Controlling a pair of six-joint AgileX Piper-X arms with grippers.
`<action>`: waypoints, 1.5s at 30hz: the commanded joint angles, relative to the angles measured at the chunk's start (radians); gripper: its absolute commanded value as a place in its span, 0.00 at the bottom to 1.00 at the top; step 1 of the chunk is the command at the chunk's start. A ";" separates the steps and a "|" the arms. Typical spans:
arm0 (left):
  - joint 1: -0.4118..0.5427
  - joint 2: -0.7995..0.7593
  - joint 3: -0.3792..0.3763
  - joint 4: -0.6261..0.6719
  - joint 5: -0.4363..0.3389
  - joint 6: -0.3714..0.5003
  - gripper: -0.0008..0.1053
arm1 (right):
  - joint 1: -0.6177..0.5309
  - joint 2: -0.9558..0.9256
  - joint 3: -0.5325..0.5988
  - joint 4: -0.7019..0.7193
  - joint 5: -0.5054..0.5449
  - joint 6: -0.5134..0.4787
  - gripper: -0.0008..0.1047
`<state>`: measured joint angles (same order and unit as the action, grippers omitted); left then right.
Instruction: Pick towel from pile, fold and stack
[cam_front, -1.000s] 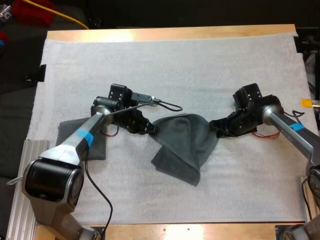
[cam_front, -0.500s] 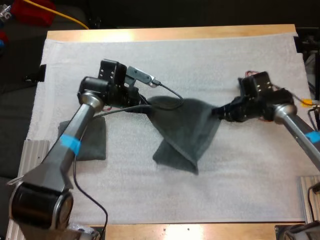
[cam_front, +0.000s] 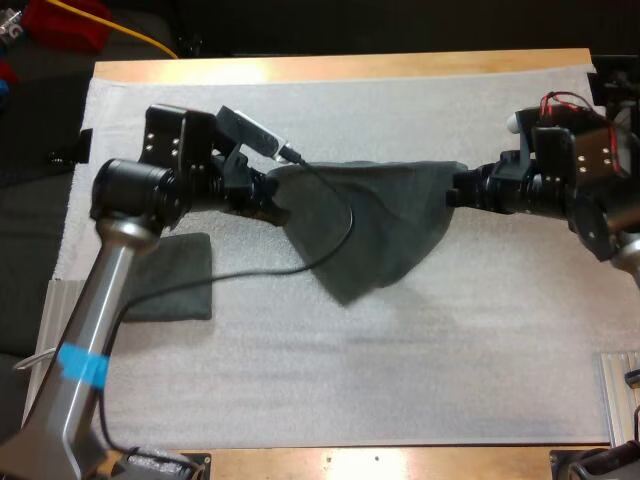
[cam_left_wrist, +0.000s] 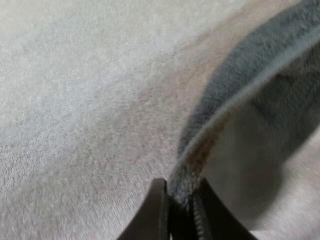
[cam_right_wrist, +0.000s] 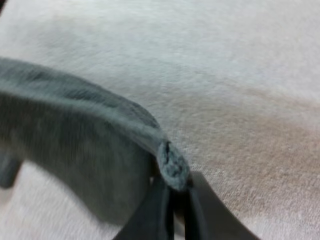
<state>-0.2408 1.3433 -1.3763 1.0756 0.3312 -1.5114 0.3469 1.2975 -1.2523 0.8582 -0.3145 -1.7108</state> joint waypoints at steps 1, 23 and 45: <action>-0.014 -0.022 -0.005 0.026 -0.012 0.003 0.01 | 0.017 -0.021 -0.019 0.040 0.002 -0.022 0.01; -0.443 -0.337 -0.005 0.448 -0.494 -0.185 0.01 | 0.329 -0.382 -0.051 0.429 0.103 0.082 0.01; -0.288 -0.092 0.164 0.171 -0.409 -0.090 0.01 | 0.287 -0.116 0.145 0.180 0.234 0.098 0.01</action>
<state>-0.5348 1.2515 -1.2098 1.2765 -0.0830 -1.6141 0.6450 1.1763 -1.1049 1.0585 -0.0910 -1.6027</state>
